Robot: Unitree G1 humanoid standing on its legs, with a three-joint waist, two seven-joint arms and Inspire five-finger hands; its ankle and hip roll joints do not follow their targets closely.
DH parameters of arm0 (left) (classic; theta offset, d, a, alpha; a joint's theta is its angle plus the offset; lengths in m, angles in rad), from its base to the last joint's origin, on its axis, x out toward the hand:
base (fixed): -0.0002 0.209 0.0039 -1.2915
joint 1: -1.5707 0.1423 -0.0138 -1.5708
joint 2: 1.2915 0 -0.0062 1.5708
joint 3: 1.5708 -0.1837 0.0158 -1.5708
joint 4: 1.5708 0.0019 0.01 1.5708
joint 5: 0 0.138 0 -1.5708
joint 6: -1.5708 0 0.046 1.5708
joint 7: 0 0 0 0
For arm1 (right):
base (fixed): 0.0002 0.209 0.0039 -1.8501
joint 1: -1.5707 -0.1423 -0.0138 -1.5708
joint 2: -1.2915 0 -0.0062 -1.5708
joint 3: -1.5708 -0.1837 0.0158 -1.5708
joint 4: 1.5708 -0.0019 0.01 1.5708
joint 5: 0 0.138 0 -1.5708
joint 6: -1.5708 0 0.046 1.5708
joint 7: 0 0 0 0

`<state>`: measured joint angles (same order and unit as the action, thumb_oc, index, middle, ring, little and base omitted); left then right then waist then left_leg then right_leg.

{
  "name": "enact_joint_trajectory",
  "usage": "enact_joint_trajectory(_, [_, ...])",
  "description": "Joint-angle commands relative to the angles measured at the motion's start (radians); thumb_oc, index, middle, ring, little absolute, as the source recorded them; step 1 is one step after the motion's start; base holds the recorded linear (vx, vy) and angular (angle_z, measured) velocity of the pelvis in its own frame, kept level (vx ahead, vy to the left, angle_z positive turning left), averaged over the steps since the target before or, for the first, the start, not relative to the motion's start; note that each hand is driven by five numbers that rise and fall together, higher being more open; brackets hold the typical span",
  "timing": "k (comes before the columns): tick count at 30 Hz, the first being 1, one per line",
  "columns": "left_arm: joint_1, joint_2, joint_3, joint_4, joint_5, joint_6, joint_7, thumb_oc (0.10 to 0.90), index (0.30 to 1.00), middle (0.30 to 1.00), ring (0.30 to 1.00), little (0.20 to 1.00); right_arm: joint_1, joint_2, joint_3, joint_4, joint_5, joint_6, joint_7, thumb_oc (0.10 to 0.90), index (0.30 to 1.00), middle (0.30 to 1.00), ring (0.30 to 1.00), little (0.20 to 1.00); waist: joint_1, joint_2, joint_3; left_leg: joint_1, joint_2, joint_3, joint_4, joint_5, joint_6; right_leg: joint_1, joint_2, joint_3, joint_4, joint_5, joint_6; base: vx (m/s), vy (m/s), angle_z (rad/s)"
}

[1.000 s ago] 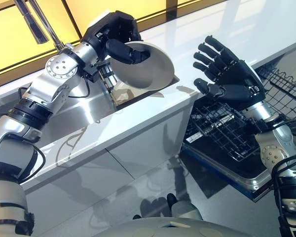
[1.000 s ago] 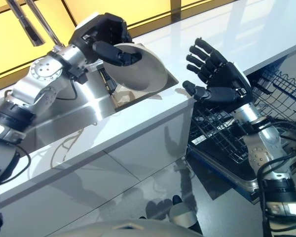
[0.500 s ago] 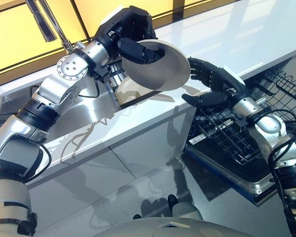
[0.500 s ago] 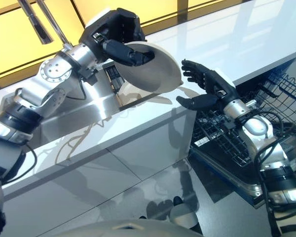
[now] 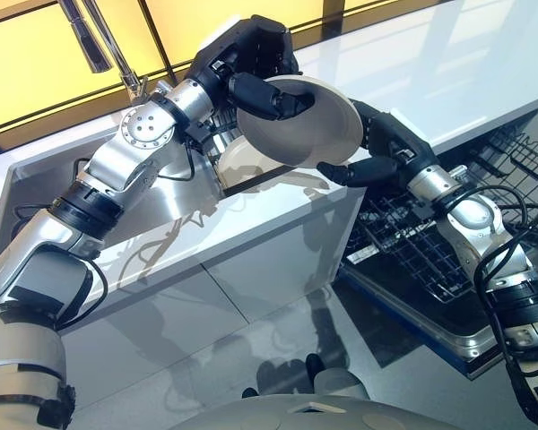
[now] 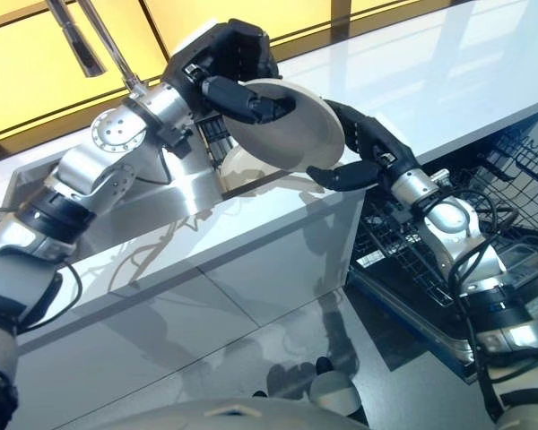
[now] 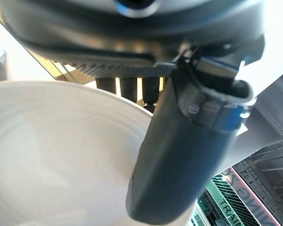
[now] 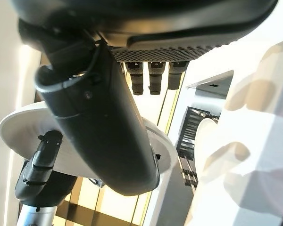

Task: Pick up plates and place into dishwasher.

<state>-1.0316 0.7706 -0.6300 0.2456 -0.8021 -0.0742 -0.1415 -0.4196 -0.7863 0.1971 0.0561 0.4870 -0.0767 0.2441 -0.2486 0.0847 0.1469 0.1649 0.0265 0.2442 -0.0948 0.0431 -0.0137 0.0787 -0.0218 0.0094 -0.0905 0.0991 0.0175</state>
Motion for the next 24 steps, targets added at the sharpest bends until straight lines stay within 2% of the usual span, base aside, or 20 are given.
enact_joint_trajectory(1, [-0.168,-0.006,0.082,0.056,-0.006,-0.097,0.023,0.100,0.300,0.300,0.300,0.200,-0.162,0.016,-0.042,-0.013,0.087,-0.080,-0.041,0.800,0.900,0.900,0.900,0.900,0.018,-0.015,-0.088,0.028,-0.025,-0.021,0.014,-0.074,0.025,0.010,0.031,-0.011,0.060,-0.082,0.065,0.00,0.000,0.00])
enact_joint_trajectory(6, [-0.159,-0.016,0.085,0.061,-0.010,-0.081,0.014,0.100,0.300,0.300,0.300,0.200,-0.171,0.028,-0.045,-0.010,0.093,-0.087,-0.048,0.800,0.900,0.900,0.900,0.900,0.019,-0.016,-0.089,0.028,-0.024,-0.022,0.014,-0.074,0.025,0.010,0.031,-0.012,0.060,-0.081,0.065,0.00,0.000,0.00])
enact_joint_trajectory(7, [-0.152,-0.024,0.087,0.063,-0.013,-0.074,0.012,0.100,0.300,0.300,0.300,0.200,-0.176,0.029,-0.045,-0.014,0.105,-0.086,-0.048,0.685,0.801,0.801,0.801,0.785,0.019,-0.017,-0.089,0.028,-0.024,-0.021,0.014,-0.075,0.026,0.011,0.031,-0.011,0.059,-0.082,0.065,0.00,0.000,0.00])
enact_joint_trajectory(8, [-0.150,-0.024,0.089,0.067,-0.016,-0.075,0.009,0.100,0.300,0.300,0.300,0.200,-0.176,0.029,-0.047,-0.016,0.109,-0.085,-0.047,0.427,0.580,0.580,0.580,0.527,0.019,-0.017,-0.089,0.028,-0.024,-0.021,0.014,-0.075,0.026,0.011,0.031,-0.011,0.059,-0.082,0.065,0.00,0.000,0.00])
enact_joint_trajectory(9, [-0.148,-0.026,0.091,0.074,-0.022,-0.076,0.003,0.100,0.300,0.300,0.300,0.200,-0.176,0.032,-0.050,-0.015,0.112,-0.092,-0.039,0.100,0.300,0.300,0.300,0.200,0.018,-0.017,-0.089,0.029,-0.024,-0.020,0.014,-0.075,0.025,0.012,0.031,-0.011,0.060,-0.082,0.066,0.00,0.000,0.00])
enact_joint_trajectory(24, [-0.146,-0.031,0.103,0.112,-0.020,-0.063,-0.014,0.100,0.300,0.300,0.300,0.200,-0.181,0.042,-0.059,-0.018,0.108,-0.120,-0.067,0.100,0.300,0.300,0.300,0.200,0.017,-0.016,-0.086,0.029,-0.023,-0.017,0.014,-0.074,0.025,0.012,0.030,-0.013,0.057,-0.080,0.066,0.00,0.000,0.00])
